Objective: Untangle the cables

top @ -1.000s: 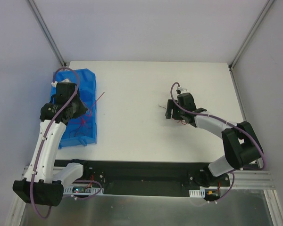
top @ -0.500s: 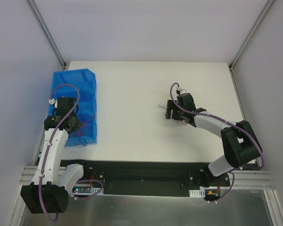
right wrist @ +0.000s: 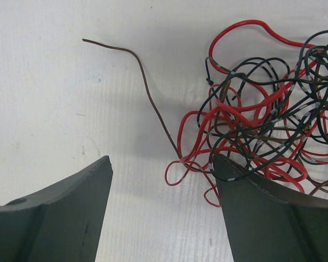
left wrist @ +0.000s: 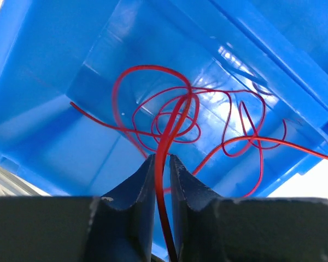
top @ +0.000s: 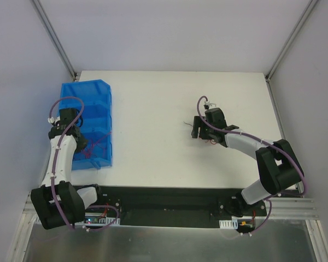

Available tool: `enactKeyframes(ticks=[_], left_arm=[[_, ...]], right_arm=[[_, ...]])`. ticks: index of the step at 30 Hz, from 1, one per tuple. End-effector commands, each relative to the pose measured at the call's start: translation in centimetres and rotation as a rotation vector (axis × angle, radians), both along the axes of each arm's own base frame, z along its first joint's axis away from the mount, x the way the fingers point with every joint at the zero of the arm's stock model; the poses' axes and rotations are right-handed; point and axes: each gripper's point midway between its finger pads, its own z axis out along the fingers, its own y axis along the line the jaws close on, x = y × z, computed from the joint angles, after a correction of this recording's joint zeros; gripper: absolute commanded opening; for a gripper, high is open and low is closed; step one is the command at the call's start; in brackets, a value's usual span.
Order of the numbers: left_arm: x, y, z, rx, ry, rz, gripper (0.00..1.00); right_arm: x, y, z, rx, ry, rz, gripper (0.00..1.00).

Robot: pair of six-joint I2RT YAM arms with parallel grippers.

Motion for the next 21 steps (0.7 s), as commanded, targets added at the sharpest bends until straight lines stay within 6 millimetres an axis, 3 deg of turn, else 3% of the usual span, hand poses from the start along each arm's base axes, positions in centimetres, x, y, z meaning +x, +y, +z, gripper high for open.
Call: enactKeyframes(ticks=[1, 2, 3, 4, 7, 11, 14, 17, 21], left_arm=[[-0.1, 0.4, 0.5, -0.017, -0.041, 0.048, 0.31], [-0.1, 0.4, 0.9, -0.014, -0.065, 0.056, 0.45], [-0.1, 0.2, 1.2, -0.019, -0.081, 0.060, 0.65], [-0.1, -0.1, 1.6, -0.028, -0.104, 0.056, 0.74], [-0.3, -0.5, 2.6, -0.040, -0.140, 0.053, 0.90], [-0.4, -1.3, 4.0, -0.067, -0.186, 0.033, 0.93], [0.2, -2.9, 4.9, -0.140, -0.224, -0.042, 0.91], [1.7, -6.2, 6.1, -0.275, -0.297, -0.192, 0.91], [2.9, -11.8, 8.4, -0.394, -0.410, -0.424, 0.83]], right_arm=[[0.7, 0.1, 0.5, 0.014, -0.020, -0.015, 0.77], [0.7, 0.1, 0.6, 0.015, -0.019, -0.016, 0.77], [0.7, 0.1, 0.6, 0.018, -0.020, -0.014, 0.77], [0.7, 0.1, 0.6, 0.019, -0.021, -0.014, 0.77], [0.8, 0.2, 0.5, 0.019, -0.019, -0.016, 0.77], [0.8, 0.4, 0.5, 0.027, -0.014, -0.010, 0.77], [0.8, 0.4, 0.2, 0.022, -0.008, -0.013, 0.77], [0.9, 0.7, 0.4, 0.033, -0.006, -0.003, 0.77], [1.0, 0.4, 0.0, 0.013, -0.005, -0.008, 0.77]])
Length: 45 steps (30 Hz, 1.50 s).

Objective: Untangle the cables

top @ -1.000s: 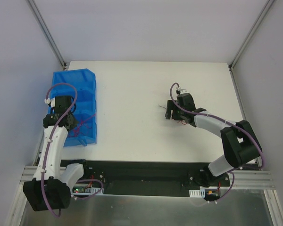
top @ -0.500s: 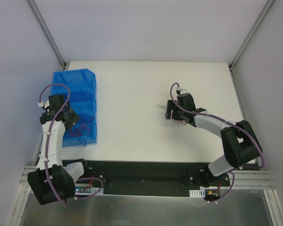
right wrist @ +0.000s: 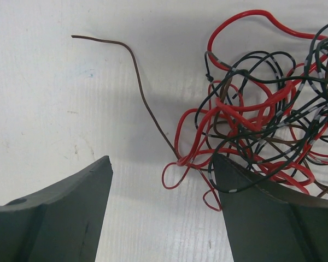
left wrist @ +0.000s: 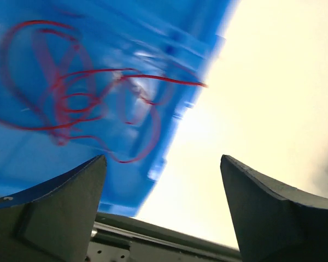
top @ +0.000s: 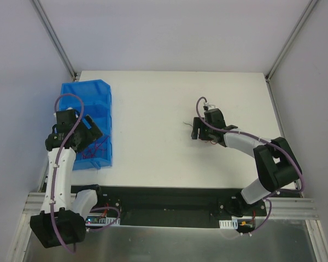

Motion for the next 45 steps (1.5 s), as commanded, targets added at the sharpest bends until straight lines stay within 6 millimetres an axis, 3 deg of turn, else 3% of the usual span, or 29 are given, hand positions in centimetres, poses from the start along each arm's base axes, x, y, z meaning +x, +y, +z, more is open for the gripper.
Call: enactKeyframes(ticks=[1, 5, 7, 11, 14, 18, 21, 27, 30, 34, 45], left_arm=[[1.8, -7.7, 4.4, -0.135, -0.211, -0.325, 0.82], [2.0, -13.3, 5.4, -0.186, -0.275, -0.496, 0.81], [1.8, -15.9, 4.7, -0.234, -0.260, -0.571, 0.80], [1.3, -19.9, 2.4, -0.247, -0.197, -0.689, 0.77], [1.2, -21.4, 1.8, -0.244, -0.176, -0.735, 0.72], [1.7, -21.0, 2.4, -0.237, -0.218, -0.683, 0.70], [1.9, -21.2, 2.1, -0.258, -0.224, -0.663, 0.78], [2.0, -24.1, -0.7, -0.339, -0.101, -0.726, 0.79], [2.2, -26.3, -1.8, -0.330, -0.047, -0.791, 0.68], [3.1, -28.6, -3.1, -0.289, -0.003, -0.866, 0.50], [4.4, -30.2, -8.0, -0.179, 0.121, -0.909, 0.40]], right_arm=[[1.2, 0.5, 0.8, 0.018, -0.029, -0.006, 0.77], [0.8, 2.1, 0.6, 0.049, -0.001, 0.068, 0.75], [0.6, 3.0, 0.3, 0.062, 0.016, 0.106, 0.74], [-0.3, 6.6, 0.5, 0.119, 0.032, 0.261, 0.61], [-2.4, 10.6, 2.1, 0.160, -0.016, 0.441, 0.58], [-7.2, 15.6, 6.2, 0.342, -0.120, 0.707, 0.61], [-8.1, 15.4, 8.0, 0.403, -0.199, 0.730, 0.70], [-5.1, 11.8, 8.2, 0.284, -0.321, 0.526, 0.77], [-3.6, 10.1, 7.2, 0.251, -0.289, 0.427, 0.72], [-3.2, 10.2, 6.2, 0.282, -0.219, 0.422, 0.56], [-3.0, 10.7, 5.4, 0.272, -0.173, 0.435, 0.51]])
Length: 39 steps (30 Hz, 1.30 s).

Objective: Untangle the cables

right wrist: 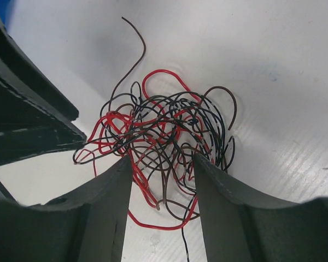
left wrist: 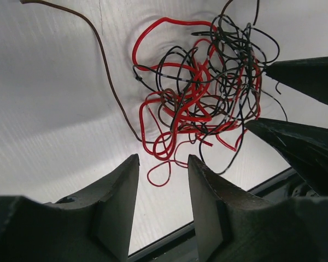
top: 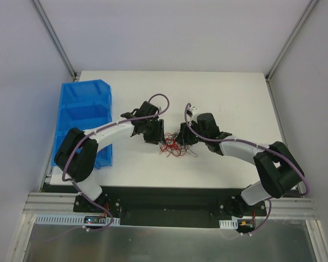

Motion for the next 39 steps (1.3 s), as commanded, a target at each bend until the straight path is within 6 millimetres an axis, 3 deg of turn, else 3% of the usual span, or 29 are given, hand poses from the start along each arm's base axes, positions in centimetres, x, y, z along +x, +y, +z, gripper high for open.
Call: enactKeyframes(ticks=[1, 8, 11, 12, 17, 22, 26, 30, 35, 39], left_arm=[[0.4, -0.6, -0.6, 0.049, -0.029, -0.046, 0.39], [-0.1, -1.5, -2.0, 0.094, -0.024, -0.077, 0.27], [-0.1, -1.3, -2.1, 0.122, -0.029, -0.077, 0.10], [-0.1, -1.3, -1.9, 0.129, -0.033, -0.081, 0.00], [-1.0, -2.4, 0.4, 0.105, -0.092, -0.135, 0.00], [-1.7, -2.8, 4.1, 0.029, -0.156, -0.148, 0.00], [-1.7, -3.4, 8.3, -0.072, -0.240, -0.153, 0.00], [-2.1, -3.6, 14.4, -0.192, -0.366, -0.170, 0.00], [-3.0, -1.5, 23.6, -0.287, -0.614, -0.162, 0.00], [-4.3, 2.4, 31.3, -0.339, -0.843, -0.073, 0.00]], right_arm=[[1.2, 1.1, 2.2, 0.038, -0.041, 0.007, 0.51], [1.2, 1.4, 1.8, 0.035, -0.021, 0.013, 0.51], [1.4, 1.3, 1.5, 0.024, -0.015, 0.004, 0.52], [1.5, 1.3, 1.5, 0.014, -0.019, -0.004, 0.56], [1.4, 1.2, 0.6, -0.119, -0.046, -0.022, 0.72], [1.3, 1.6, 0.1, -0.145, -0.045, 0.000, 0.74], [1.8, 1.1, -1.4, -0.205, 0.002, -0.034, 0.71], [3.3, -0.8, -2.5, -0.312, 0.014, -0.159, 0.64], [4.3, -7.3, -3.1, -0.495, 0.023, -0.402, 0.58], [4.9, -11.7, -3.1, -0.488, 0.062, -0.564, 0.58]])
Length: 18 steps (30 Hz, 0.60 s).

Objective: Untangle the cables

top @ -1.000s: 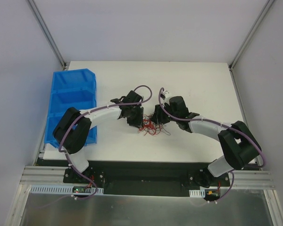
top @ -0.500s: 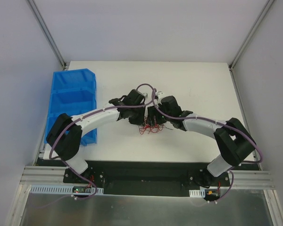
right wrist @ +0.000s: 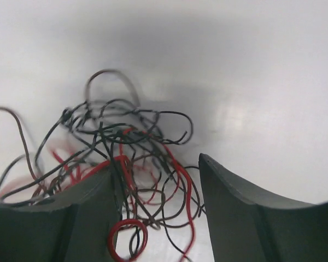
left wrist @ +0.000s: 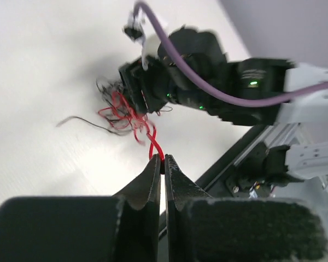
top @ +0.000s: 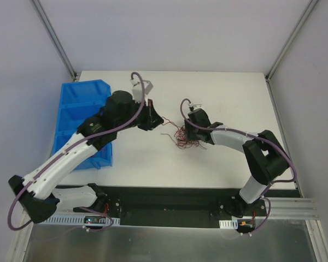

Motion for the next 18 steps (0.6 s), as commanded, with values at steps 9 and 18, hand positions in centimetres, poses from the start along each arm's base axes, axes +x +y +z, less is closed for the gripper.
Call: enactKeyframes(ticks=[9, 18], left_arm=[[-3.5, 7.9, 17.0, -0.225, -0.418, 0.166, 0.00], [-5.0, 14.1, 21.0, -0.224, -0.544, 0.350, 0.00]], right_arm=[[1.1, -10.9, 0.7, -0.076, -0.015, -0.373, 0.60], [1.0, -13.1, 0.7, -0.058, -0.013, -0.438, 0.71]])
